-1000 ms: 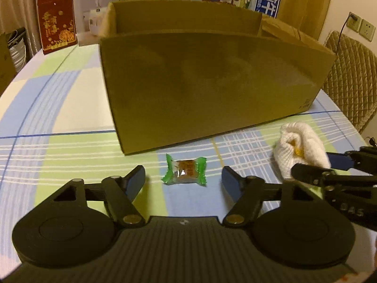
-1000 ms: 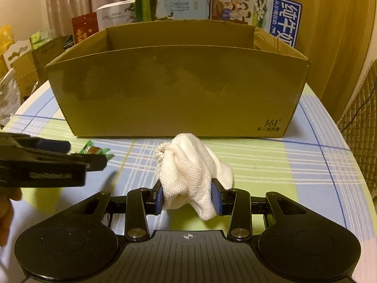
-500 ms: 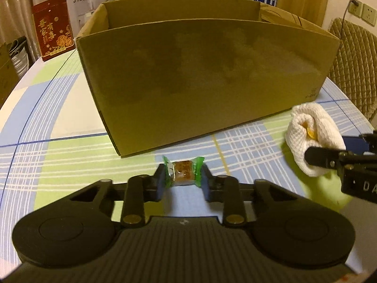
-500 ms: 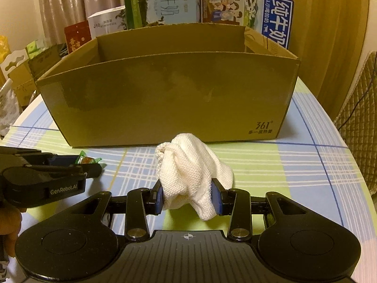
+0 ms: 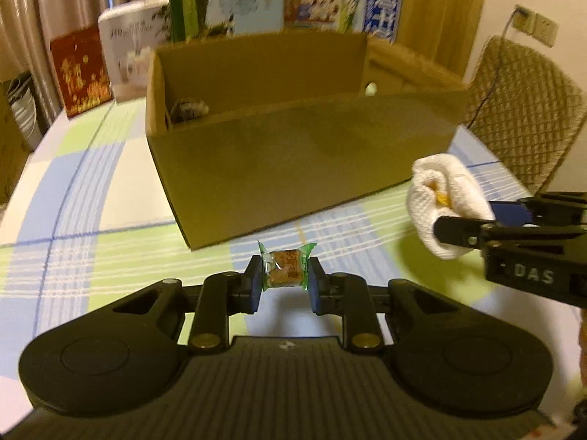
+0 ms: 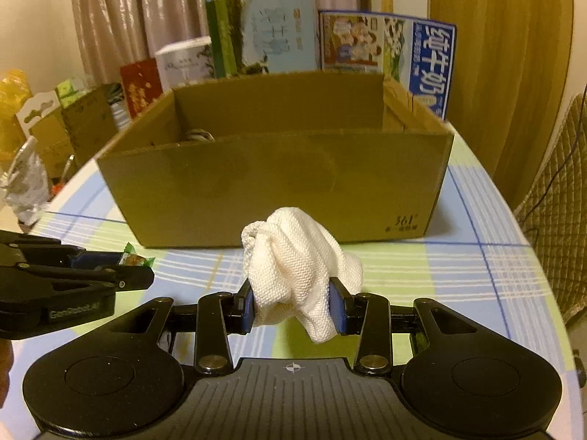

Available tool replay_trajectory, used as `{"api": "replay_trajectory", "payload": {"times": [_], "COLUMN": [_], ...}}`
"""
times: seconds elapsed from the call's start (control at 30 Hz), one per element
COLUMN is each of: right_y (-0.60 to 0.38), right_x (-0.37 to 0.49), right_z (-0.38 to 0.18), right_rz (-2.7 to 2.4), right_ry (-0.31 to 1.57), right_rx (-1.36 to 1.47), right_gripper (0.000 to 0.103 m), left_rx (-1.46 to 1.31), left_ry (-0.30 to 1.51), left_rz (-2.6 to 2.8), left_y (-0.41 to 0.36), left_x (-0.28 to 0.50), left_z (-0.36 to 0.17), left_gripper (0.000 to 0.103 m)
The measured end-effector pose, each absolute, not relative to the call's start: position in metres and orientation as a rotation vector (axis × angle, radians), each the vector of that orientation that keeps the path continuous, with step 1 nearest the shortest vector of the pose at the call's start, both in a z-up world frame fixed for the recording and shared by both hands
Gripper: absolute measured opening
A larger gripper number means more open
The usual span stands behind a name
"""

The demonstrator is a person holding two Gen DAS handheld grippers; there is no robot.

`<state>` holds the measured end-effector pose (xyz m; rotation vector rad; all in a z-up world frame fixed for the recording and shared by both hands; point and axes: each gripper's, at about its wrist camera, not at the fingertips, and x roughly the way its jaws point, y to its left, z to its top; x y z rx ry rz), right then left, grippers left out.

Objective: Organize objects
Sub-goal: 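Grasp the white cloth with the right tool while the left tool grasps the green-wrapped candy, then carry the cloth and green candy over the cardboard box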

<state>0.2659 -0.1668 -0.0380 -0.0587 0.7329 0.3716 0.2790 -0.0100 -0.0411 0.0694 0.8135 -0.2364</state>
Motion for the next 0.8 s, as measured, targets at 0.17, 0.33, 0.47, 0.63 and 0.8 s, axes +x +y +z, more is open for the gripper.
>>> {"api": "replay_trajectory", "payload": {"times": [0.17, 0.33, 0.47, 0.63, 0.8], "right_y": [-0.173, -0.175, -0.176, -0.176, -0.177], "right_x": [0.250, 0.231, 0.225, 0.222, 0.221], "right_z": [-0.020, -0.012, -0.007, -0.005, -0.004], "right_rz": [0.381, 0.398, 0.397, 0.393, 0.389], "right_ry": [0.709, 0.705, 0.697, 0.697, 0.691], "right_rx": [-0.048, -0.050, -0.047, -0.048, -0.045], "right_gripper": [0.037, 0.037, 0.037, 0.037, 0.037], "left_rx": [0.076, 0.074, 0.069, 0.058, 0.055], "left_ry": [0.793, 0.790, 0.780, 0.775, 0.760], "left_rz": [-0.225, -0.217, -0.217, -0.231, -0.241], "left_y": [-0.009, -0.010, -0.013, -0.015, -0.018], "left_x": [0.252, 0.233, 0.224, 0.218, 0.217], "left_z": [-0.017, -0.010, -0.006, -0.002, 0.001], "left_gripper": [0.020, 0.020, 0.020, 0.020, 0.020]}}
